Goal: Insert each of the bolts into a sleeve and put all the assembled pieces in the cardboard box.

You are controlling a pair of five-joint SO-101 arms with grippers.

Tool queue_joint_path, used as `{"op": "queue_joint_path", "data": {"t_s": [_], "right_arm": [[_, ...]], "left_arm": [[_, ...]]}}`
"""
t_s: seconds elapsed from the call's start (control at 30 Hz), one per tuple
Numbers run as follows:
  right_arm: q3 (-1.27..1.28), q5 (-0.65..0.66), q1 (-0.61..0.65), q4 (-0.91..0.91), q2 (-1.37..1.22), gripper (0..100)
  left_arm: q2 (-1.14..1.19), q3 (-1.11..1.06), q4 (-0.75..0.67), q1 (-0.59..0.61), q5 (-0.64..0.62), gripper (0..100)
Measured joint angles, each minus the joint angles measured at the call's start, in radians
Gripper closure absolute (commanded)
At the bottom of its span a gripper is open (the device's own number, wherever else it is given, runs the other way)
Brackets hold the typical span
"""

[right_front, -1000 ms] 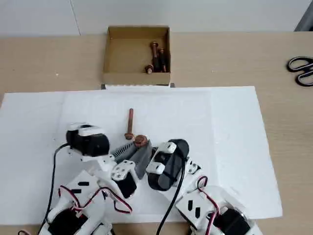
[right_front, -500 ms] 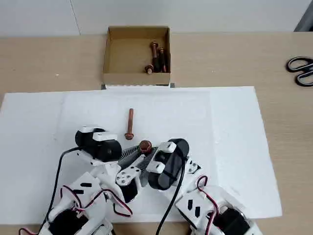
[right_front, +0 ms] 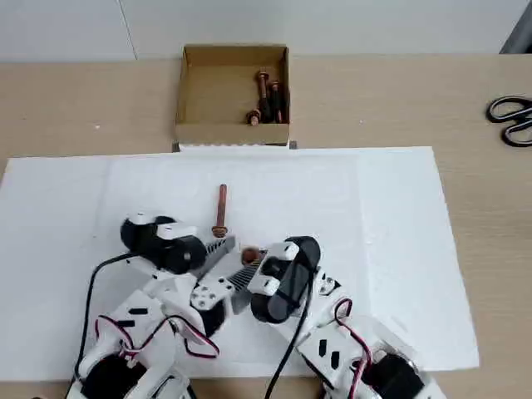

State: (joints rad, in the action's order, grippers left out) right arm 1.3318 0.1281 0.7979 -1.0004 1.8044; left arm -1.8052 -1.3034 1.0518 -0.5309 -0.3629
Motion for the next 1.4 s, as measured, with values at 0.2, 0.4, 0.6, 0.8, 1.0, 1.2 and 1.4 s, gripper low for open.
{"op": "queue_joint_path", "data": {"t_s": [0.2, 0.4, 0.6, 0.8, 1.0, 1.2, 1.4], "right_arm": [[-0.002, 0.000, 0.002, 0.000, 0.000, 99.5], [-0.002, 0.000, -0.015, 0.000, 0.002, 99.5], [-0.002, 0.000, -0.092, 0.000, 0.002, 99.5], [-0.002, 0.000, -0.166, 0.000, 0.002, 99.5], [-0.002, -0.043, -0.267, 0.000, 0.002, 99.5], [0.028, -0.110, -0.315, 0.043, 0.000, 99.5], [0.040, -0.110, -0.316, 0.232, -0.071, 99.5]], "left_arm": [[0.000, 0.068, 0.021, 0.017, 0.008, 79], [0.000, 0.140, 0.060, 0.025, 0.008, 94], [0.000, 0.164, 0.060, 0.104, 0.012, 99], [0.000, 0.092, 0.060, 0.330, 0.163, 99], [0.000, -0.087, -0.002, 0.548, 0.273, 99], [0.000, -0.276, -0.075, 0.577, 0.311, 99], [0.000, -0.356, -0.081, 0.577, 0.308, 99]]}}
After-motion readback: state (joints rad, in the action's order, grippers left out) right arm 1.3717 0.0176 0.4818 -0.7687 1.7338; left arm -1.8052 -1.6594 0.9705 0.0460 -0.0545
